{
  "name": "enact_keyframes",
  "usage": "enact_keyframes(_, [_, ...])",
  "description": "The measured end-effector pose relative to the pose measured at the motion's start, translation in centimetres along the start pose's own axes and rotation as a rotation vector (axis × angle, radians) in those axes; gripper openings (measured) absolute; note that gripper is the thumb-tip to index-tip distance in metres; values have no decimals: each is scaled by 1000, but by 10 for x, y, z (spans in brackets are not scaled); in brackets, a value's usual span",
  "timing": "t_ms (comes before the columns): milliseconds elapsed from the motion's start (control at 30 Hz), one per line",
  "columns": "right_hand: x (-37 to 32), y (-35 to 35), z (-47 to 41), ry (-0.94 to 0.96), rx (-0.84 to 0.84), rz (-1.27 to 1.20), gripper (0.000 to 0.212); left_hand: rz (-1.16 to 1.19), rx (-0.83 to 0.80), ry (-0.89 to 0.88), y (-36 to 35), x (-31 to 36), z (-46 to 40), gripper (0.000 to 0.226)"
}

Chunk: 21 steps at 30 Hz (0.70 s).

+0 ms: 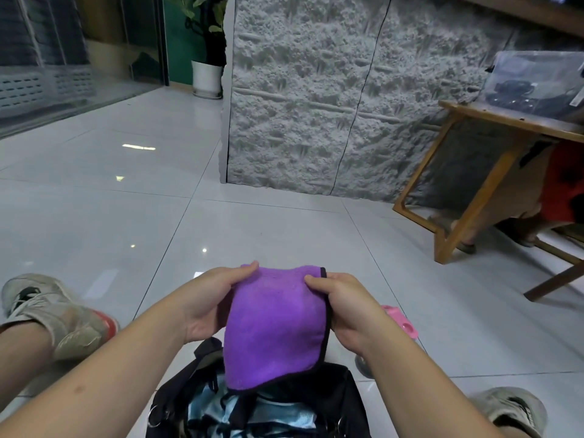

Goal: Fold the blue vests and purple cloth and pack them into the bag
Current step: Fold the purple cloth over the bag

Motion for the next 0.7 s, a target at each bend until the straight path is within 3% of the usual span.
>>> enact_keyframes(200, [-11, 0, 5, 174, -65, -166, 32, 38, 6, -210, -5, 12, 2, 21])
enact_keyframes(333, [-14, 2, 6, 222, -82, -153, 45, -112, -14, -319, -5, 24, 5, 17])
enact_keyframes(467, [-16, 9, 10, 227, -90, -54, 49, -213, 2, -322, -11, 31, 11, 55])
enact_keyframes(533, [-18, 11, 11, 212, -101, -25, 54, -227, -12, -327, -15, 32, 14, 59])
enact_keyframes(700, [-20, 11, 11, 181, -99, 26, 59, 2, 1, -284, -16, 27, 16, 36])
Point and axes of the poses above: each hand's wrist, its own z-axis away from the middle knuckle, its own y-axis out of the back of the hand, x = y × z, the point moved 3 cm from there along -z, towards the middle knuckle
